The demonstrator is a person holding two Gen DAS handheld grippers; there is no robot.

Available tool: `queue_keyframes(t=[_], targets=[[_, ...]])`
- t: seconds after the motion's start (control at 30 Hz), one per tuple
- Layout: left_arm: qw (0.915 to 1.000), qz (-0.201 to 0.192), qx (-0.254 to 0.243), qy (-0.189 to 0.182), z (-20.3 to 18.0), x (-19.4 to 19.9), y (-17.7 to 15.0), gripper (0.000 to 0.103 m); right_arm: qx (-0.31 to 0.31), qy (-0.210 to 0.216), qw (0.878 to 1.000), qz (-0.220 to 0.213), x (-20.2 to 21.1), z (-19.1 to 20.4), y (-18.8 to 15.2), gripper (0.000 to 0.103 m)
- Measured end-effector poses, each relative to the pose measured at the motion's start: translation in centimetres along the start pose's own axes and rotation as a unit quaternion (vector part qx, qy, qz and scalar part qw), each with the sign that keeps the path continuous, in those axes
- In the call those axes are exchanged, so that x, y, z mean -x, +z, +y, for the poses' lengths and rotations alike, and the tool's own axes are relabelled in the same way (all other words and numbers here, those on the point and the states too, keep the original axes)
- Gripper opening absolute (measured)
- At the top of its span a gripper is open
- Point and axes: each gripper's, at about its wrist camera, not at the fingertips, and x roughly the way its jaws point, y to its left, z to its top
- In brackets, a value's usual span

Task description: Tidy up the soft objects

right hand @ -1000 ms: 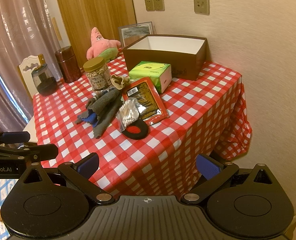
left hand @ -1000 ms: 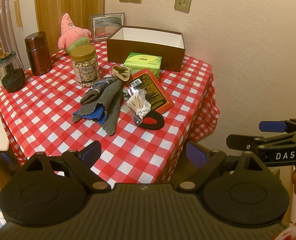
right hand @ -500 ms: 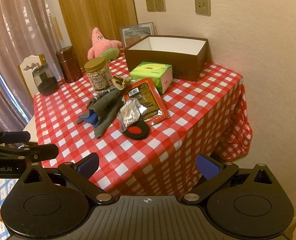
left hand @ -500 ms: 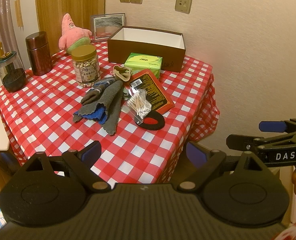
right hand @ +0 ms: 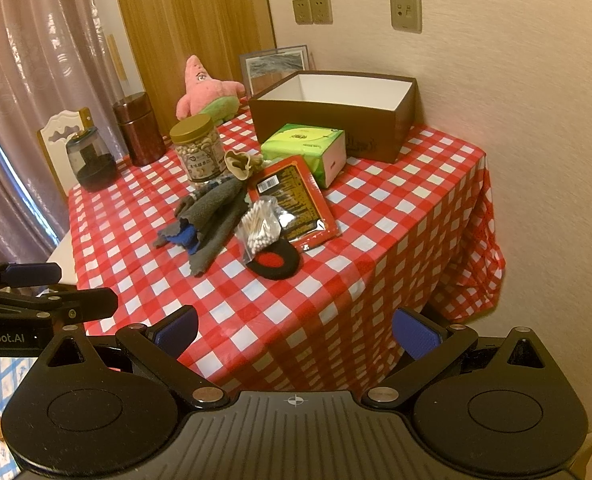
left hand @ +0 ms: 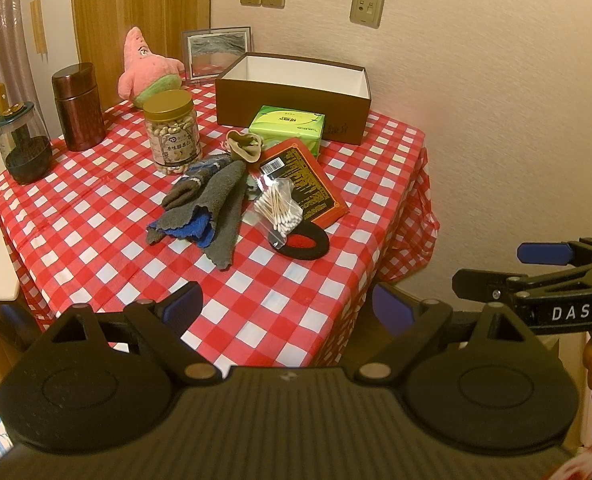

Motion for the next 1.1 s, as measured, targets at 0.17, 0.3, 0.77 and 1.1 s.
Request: queue_keyframes(t=[0.17, 0.3, 0.77, 1.1], targets=[[1.0, 0.0, 0.0, 0.0, 0.0, 0.0, 0.0, 0.091, 0.0, 0.0, 1.0, 0.0, -0.1, 0.0, 0.0, 0.103], [1.0, 0.0, 0.0, 0.0, 0.0, 0.0, 0.0, 0.091, 0.0, 0.0, 1.0, 0.0, -0.2, 0.1, 0.0, 0.103], [1.0, 0.0, 0.001, 0.002, 0.0, 0.0, 0.0, 0.091, -0.001, 0.002, 1.0, -0.001, -0.8, 0.4, 0.2, 0.103], [0.9999, 0.007, 0.01, 0.01, 2.5, -1.3, 0.4, 0.091, -0.016, 0.019, 1.0, -0.008, -2.6, 0.5, 1.0, 0.103]])
